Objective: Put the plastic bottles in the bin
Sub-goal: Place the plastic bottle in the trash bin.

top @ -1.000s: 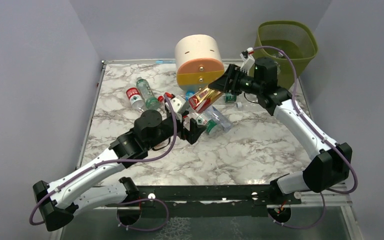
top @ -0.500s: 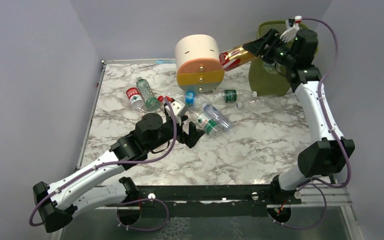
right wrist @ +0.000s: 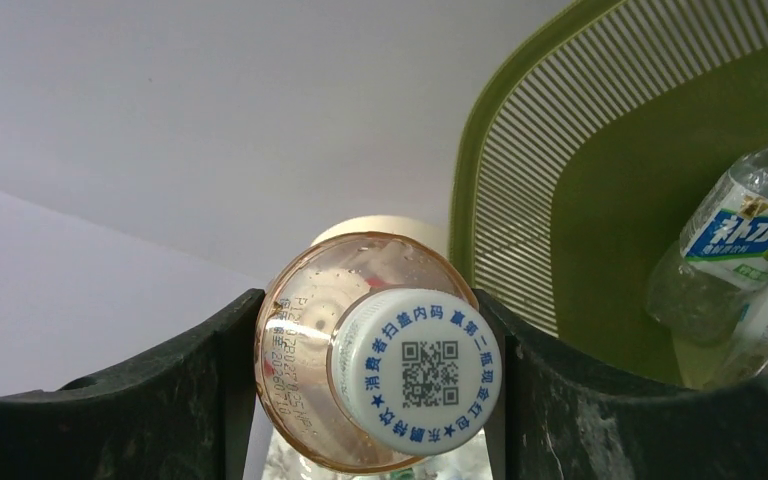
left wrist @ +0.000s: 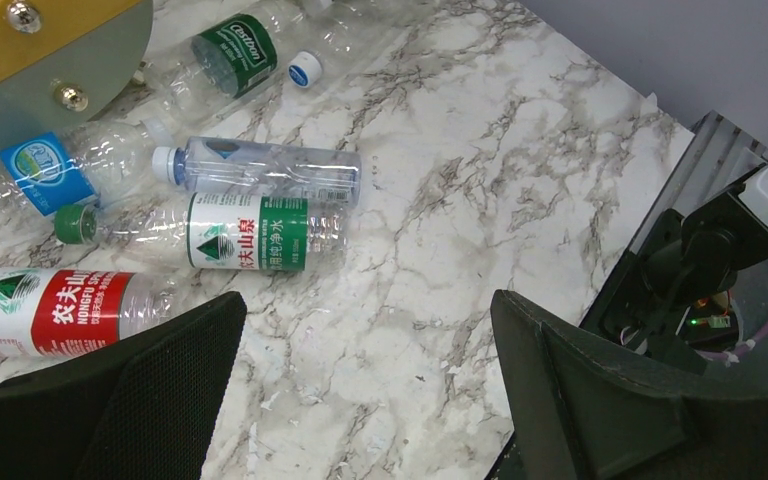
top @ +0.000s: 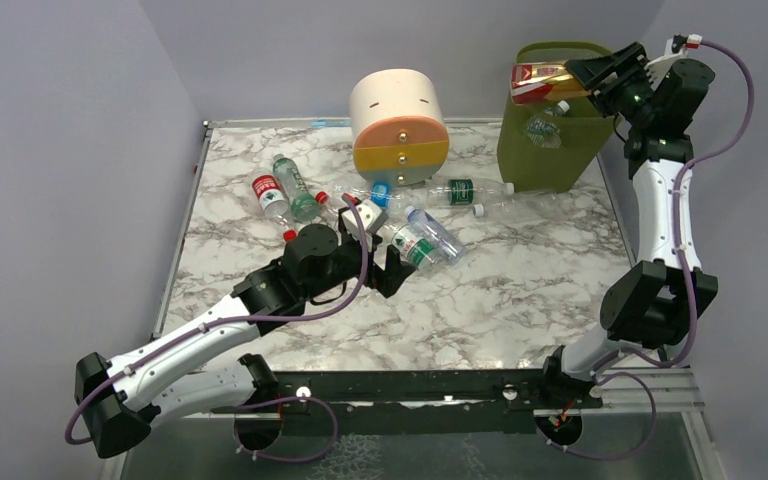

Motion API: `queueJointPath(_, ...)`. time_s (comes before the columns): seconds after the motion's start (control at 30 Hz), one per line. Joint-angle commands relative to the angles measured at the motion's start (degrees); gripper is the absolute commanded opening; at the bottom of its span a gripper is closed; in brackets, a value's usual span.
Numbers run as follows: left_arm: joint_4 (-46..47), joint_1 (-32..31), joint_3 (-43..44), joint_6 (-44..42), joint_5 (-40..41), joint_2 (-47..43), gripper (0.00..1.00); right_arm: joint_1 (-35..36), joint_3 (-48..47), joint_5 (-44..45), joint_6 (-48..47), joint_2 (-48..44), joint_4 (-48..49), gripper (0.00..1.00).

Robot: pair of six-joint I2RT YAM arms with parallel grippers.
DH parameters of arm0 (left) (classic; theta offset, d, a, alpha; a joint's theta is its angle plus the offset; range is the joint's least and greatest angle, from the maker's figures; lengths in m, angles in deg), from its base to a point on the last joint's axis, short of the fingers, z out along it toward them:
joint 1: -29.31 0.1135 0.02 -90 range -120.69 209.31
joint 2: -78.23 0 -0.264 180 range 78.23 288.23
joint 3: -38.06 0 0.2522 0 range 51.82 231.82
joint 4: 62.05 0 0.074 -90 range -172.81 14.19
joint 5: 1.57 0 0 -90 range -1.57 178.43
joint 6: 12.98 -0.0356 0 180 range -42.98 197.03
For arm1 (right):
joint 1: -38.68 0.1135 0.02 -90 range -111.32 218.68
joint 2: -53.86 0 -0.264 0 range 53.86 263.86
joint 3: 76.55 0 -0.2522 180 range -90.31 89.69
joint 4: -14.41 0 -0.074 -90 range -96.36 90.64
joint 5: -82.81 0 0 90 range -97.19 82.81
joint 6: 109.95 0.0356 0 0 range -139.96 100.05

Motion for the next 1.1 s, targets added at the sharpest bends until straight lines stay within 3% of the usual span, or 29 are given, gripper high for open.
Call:
queueJointPath(0.0, 1.4, 0.2, 1.2, -0.3, -1.7, 1.0, 0.99, -1.7, 2.0, 0.7, 5.3, -0.7, 9.2, 0.57)
queueJointPath(0.33, 1.4, 0.2, 1.1, -0.5, -1.8, 0.7, 0.99, -2.9, -0.3, 11.0, 0.8, -0.5, 3.0, 0.57)
queueJointPath(0.67, 1.5, 0.2, 1.1, -0.5, -2.0, 0.7, 0.99, -3.6, -3.5, 15.7, -0.8, 1.2, 0.2, 0.57)
queueJointPath(1.07, 1.1, 0.2, 1.5, -0.8, -1.9, 1.0, 0.99, -3.6, -7.3, 15.3, -2.0, 6.9, -2.3, 0.77)
